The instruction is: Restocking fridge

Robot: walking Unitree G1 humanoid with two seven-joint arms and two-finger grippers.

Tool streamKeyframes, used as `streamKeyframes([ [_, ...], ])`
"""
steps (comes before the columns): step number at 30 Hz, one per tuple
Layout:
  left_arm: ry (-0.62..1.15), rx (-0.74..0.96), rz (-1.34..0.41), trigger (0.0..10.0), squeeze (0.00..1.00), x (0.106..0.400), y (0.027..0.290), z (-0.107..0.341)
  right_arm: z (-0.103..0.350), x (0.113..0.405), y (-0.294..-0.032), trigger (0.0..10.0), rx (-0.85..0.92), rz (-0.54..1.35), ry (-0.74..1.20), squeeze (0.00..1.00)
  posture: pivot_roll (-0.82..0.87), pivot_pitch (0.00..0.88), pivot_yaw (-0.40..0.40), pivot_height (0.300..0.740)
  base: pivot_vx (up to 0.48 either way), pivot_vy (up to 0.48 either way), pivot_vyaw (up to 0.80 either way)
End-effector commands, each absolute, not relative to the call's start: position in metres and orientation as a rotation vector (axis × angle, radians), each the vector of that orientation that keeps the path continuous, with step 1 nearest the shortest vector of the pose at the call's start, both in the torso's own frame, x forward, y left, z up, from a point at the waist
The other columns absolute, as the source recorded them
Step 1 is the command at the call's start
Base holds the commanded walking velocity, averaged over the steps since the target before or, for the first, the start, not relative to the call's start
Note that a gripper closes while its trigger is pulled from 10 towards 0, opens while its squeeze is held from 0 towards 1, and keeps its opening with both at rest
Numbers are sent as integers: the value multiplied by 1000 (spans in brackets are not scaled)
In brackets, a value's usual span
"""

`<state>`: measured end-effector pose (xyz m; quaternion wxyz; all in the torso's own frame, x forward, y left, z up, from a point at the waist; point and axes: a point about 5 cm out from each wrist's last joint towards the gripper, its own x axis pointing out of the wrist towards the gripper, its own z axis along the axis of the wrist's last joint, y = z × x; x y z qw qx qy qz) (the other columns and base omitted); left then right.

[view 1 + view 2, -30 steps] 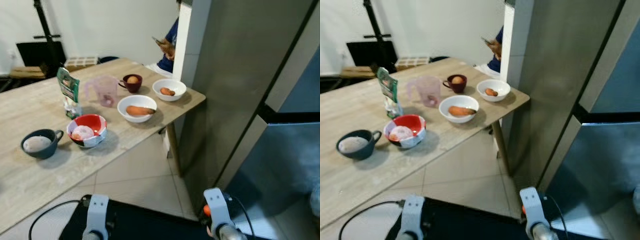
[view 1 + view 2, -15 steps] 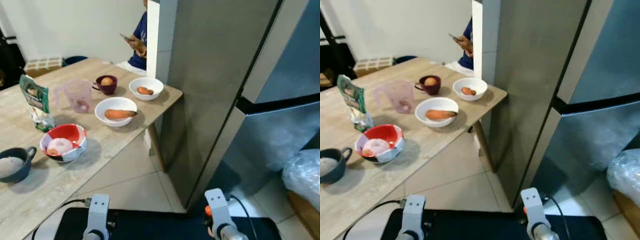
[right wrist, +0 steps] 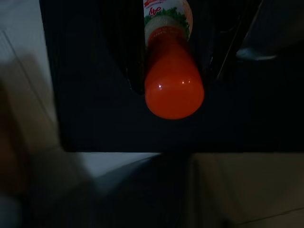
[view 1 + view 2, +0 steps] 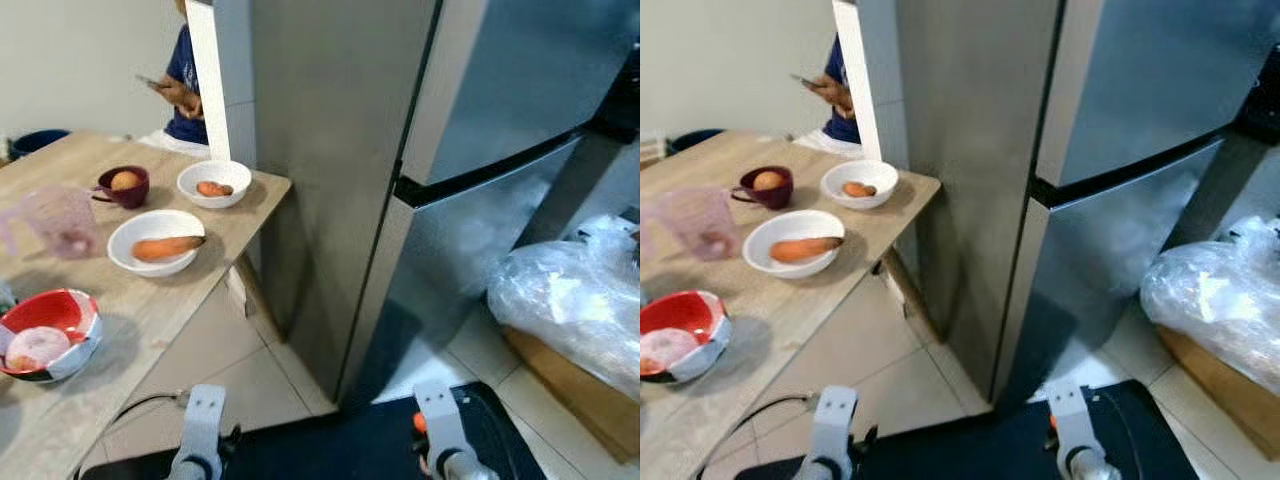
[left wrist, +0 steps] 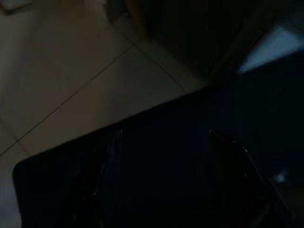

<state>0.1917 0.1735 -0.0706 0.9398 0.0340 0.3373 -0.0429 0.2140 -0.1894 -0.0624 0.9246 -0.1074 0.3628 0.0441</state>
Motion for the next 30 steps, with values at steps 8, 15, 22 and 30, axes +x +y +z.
streamKeyframes([
  [8,709,79,-100,10000,0,189,170,-73,-68,205,-183,10000,-236,139,772,0,-128,23,-7,740,0,0,0],
  [15,715,61,-81,10000,0,189,171,-74,-67,206,-184,10000,-228,123,752,0,-118,19,-2,740,0,0,0],
  [22,707,83,-76,10000,0,191,180,-72,-66,211,-169,10000,-219,159,733,0,-64,28,3,740,0,0,0],
  [30,699,92,-30,10000,0,185,196,-71,-63,217,-152,10000,-226,225,715,0,-2,38,-24,740,0,0,0],
])
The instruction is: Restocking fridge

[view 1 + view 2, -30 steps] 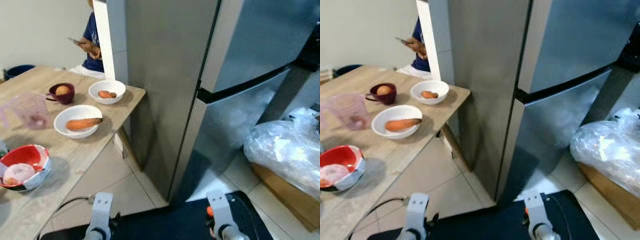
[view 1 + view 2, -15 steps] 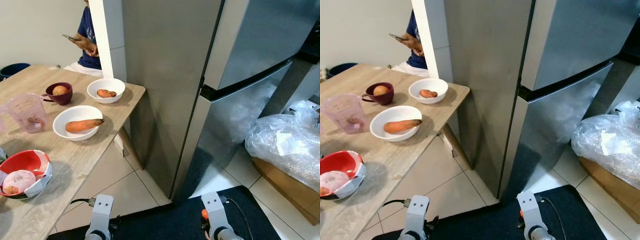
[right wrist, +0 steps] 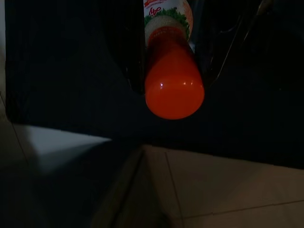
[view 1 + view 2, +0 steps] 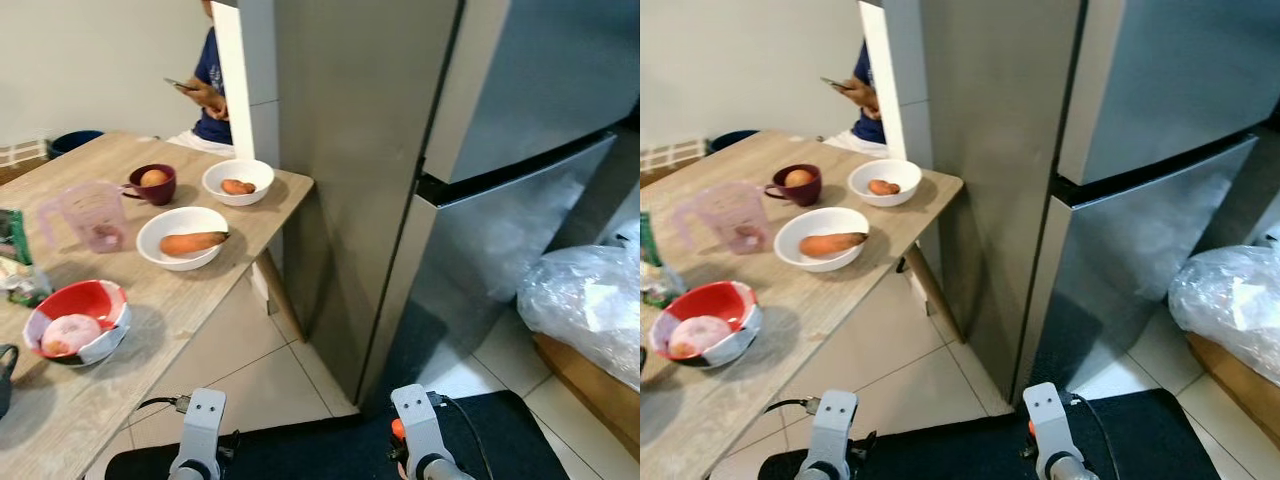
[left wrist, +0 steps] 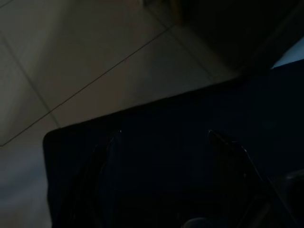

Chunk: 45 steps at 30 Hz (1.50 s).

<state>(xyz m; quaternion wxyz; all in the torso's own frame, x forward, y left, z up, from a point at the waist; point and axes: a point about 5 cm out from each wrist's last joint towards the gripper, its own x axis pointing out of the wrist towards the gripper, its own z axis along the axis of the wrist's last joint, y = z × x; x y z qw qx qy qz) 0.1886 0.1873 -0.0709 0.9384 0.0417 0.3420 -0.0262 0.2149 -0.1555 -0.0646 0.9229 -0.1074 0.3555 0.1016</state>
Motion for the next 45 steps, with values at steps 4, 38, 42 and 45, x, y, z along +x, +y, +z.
streamKeyframes([
  [4,695,84,5,10000,0,180,201,-72,-59,224,-144,10000,-246,274,699,0,39,50,-65,740,0,0,0],
  [38,592,34,25,10000,0,194,180,-63,-52,235,-140,10000,-275,325,668,0,-4,51,-89,740,0,0,0],
  [42,591,39,21,10000,0,194,181,-63,-52,234,-139,10000,-271,324,667,0,-2,48,-91,740,0,0,0],
  [45,586,40,17,10000,0,194,180,-63,-52,234,-140,10000,-270,324,666,0,-1,52,-98,740,0,0,0],
])
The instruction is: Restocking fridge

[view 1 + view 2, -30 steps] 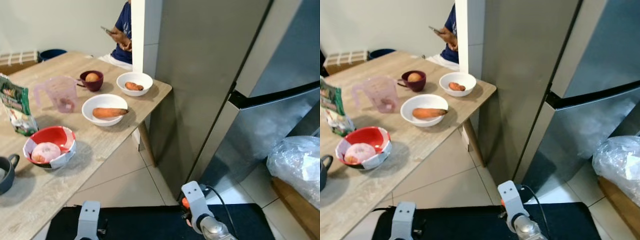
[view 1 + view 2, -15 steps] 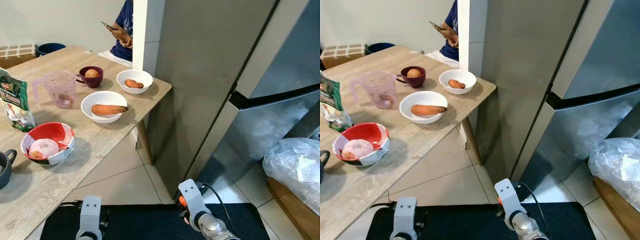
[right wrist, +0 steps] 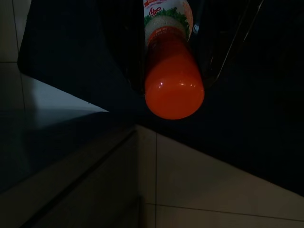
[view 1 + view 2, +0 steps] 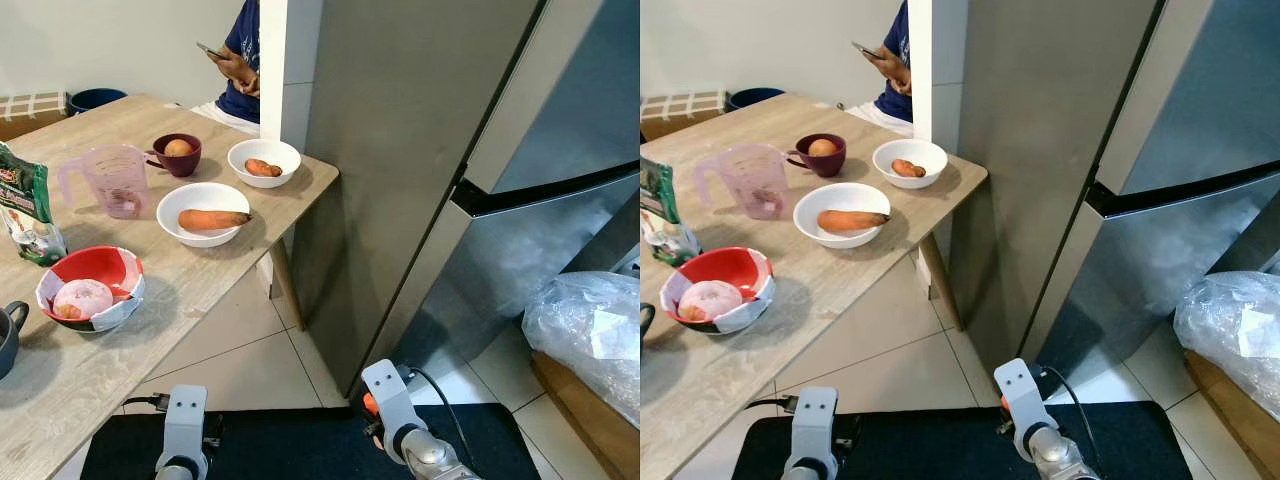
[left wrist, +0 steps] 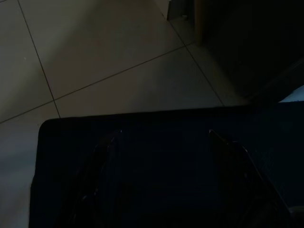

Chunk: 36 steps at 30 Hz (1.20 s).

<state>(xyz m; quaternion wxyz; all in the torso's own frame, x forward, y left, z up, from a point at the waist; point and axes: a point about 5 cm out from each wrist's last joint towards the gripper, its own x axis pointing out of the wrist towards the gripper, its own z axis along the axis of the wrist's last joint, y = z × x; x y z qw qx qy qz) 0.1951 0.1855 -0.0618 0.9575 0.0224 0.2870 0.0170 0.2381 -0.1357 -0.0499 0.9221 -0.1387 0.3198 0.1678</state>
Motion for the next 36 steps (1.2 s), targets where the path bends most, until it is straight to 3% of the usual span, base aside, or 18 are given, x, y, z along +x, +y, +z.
streamKeyframes([
  [1,583,44,9,10000,0,194,179,-63,-52,235,-141,10000,-269,324,666,0,2,50,-101,740,0,0,0],
  [15,590,75,-6,10000,0,198,184,-61,-43,248,-150,10000,-261,291,637,0,3,45,-86,740,0,0,0],
  [21,593,54,45,10000,0,196,194,-61,-42,249,-143,10000,-284,342,632,0,-31,50,-115,740,0,0,0],
  [27,595,55,33,10000,0,195,187,-62,-43,247,-149,10000,-323,365,644,0,-23,56,-132,740,0,0,0],
  [36,583,92,-10,10000,0,205,192,-57,-45,244,-142,10000,-250,325,637,0,11,45,-72,740,0,0,0],
])
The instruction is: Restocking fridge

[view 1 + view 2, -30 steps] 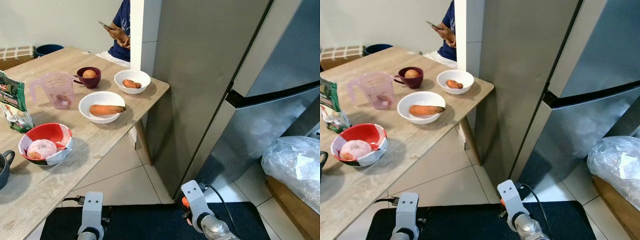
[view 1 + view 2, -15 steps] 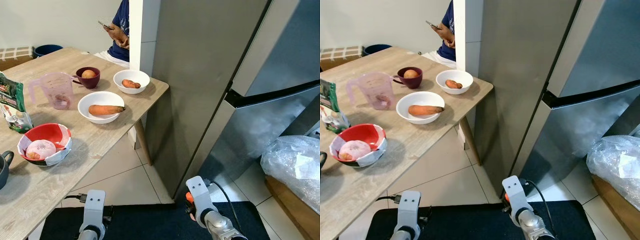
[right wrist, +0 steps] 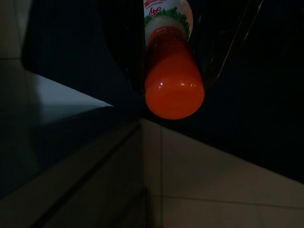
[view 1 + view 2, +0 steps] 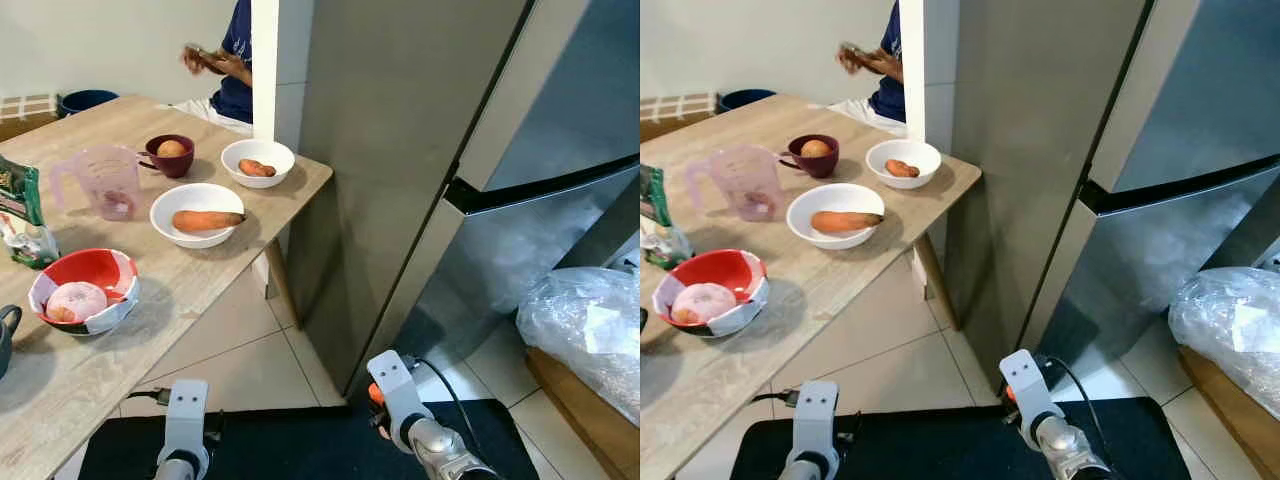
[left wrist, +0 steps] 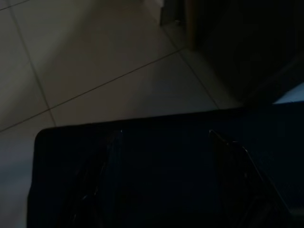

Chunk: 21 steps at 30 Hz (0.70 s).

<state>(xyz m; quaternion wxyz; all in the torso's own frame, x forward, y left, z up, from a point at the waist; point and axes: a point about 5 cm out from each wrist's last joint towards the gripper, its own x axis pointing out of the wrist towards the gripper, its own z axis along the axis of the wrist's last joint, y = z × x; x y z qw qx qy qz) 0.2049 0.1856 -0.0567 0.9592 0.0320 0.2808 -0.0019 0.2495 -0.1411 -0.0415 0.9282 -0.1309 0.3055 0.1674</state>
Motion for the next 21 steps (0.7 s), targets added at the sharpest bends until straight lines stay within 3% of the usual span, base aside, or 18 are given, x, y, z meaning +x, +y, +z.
streamKeyframes([
  [1,583,88,2,10000,0,206,194,-56,-47,242,-140,10000,-253,331,643,0,16,39,-72,740,0,0,0],
  [11,586,120,-35,10000,0,204,201,-55,-52,234,-128,10000,-194,298,656,0,21,41,-5,740,0,0,0],
  [21,592,65,45,10000,0,197,203,-58,-50,237,-130,10000,-195,286,652,0,29,35,-26,740,0,0,0],
])
